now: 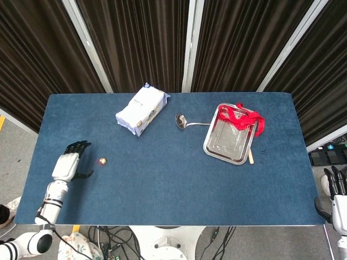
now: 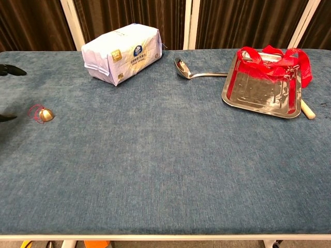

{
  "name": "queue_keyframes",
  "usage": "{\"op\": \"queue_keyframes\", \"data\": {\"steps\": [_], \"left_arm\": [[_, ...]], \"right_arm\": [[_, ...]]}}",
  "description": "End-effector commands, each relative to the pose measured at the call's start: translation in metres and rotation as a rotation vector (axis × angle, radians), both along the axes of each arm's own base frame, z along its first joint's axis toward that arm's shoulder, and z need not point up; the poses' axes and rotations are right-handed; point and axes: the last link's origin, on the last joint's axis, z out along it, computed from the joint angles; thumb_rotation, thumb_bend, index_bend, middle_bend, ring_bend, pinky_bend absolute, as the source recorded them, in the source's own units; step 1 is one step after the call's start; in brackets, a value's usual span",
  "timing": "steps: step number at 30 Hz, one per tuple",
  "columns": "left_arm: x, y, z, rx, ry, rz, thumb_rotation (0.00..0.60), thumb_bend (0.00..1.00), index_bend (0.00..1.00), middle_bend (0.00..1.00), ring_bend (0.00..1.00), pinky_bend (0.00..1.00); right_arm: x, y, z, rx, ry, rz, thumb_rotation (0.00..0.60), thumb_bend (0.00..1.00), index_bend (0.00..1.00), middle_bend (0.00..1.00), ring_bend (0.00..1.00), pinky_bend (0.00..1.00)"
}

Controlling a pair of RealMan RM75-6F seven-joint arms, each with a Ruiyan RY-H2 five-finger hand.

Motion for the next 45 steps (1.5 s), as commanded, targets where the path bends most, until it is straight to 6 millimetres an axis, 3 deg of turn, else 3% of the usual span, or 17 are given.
{"op": "queue_keyframes", "data": {"steps": [1, 13, 27, 45], "left_arm": [[0.002, 0.005, -0.005, -0.003, -0.013, 0.001, 0.600, 0.22, 0.16, 0.08, 0.00, 0.00], [0.001, 0.014, -0.017, -0.030, -0.007, 0.004, 0.600, 0.24, 0.28, 0.09, 0.00, 0.00], [0.003, 0.024, -0.025, -0.071, -0.012, 0.002, 0.600, 0.37, 0.37, 0.10, 0.00, 0.00], [0.005, 0.029, -0.031, -0.064, -0.013, 0.000, 0.600, 0.38, 0.46, 0.13, 0.00, 0.00]], "right_arm": [[0.001, 0.000, 0.000, -0.010, 0.007, 0.007, 0.600, 0.32, 0.00, 0.00, 0.00, 0.00], [0.000, 0.000, -0.003, 0.003, 0.013, -0.005, 0.600, 0.34, 0.00, 0.00, 0.00, 0.00], [-0.003, 0.000, -0.004, 0.009, 0.009, -0.018, 0.600, 0.34, 0.00, 0.00, 0.00, 0.00], [-0.007, 0.001, -0.007, 0.022, 0.006, -0.037, 0.600, 0.34, 0.00, 0.00, 0.00, 0.00]]}}
